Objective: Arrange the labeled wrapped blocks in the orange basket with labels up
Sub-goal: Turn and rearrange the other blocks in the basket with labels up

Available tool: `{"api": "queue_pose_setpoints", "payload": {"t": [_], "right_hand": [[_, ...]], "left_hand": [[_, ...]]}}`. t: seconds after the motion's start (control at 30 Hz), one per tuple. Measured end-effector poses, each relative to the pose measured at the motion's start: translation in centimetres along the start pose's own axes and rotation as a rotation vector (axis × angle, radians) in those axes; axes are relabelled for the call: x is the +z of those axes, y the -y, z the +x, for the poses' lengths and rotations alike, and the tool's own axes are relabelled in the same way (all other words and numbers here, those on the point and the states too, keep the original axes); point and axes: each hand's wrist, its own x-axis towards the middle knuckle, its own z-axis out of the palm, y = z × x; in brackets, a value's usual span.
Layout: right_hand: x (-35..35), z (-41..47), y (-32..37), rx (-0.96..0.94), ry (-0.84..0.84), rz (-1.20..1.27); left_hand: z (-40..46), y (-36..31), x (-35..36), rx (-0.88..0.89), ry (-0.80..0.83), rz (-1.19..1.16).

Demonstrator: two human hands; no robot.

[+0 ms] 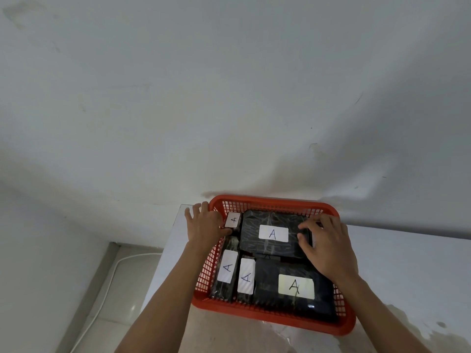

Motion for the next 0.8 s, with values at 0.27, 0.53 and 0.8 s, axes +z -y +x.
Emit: {"api": "queue_pose_setpoints", "payload": {"t": [0.27, 0.53, 0.8], "right_hand": [[-0.2, 0.0, 0.2, 0.005, 0.011, -0.007], [-0.4, 0.1, 0.2, 0.01, 0.006, 0.015], [-2.4, 1.1, 0.8, 0.108, 0.203, 0.138]], "left_hand": [[0.6, 0.0, 0.5, -0.074, 0.015, -0.157], [0.3, 0.1, 0.6, -0.041, -0.065, -0.237], [-2.9, 0.0, -1.2, 0.196, -0.181, -0.344]]}}
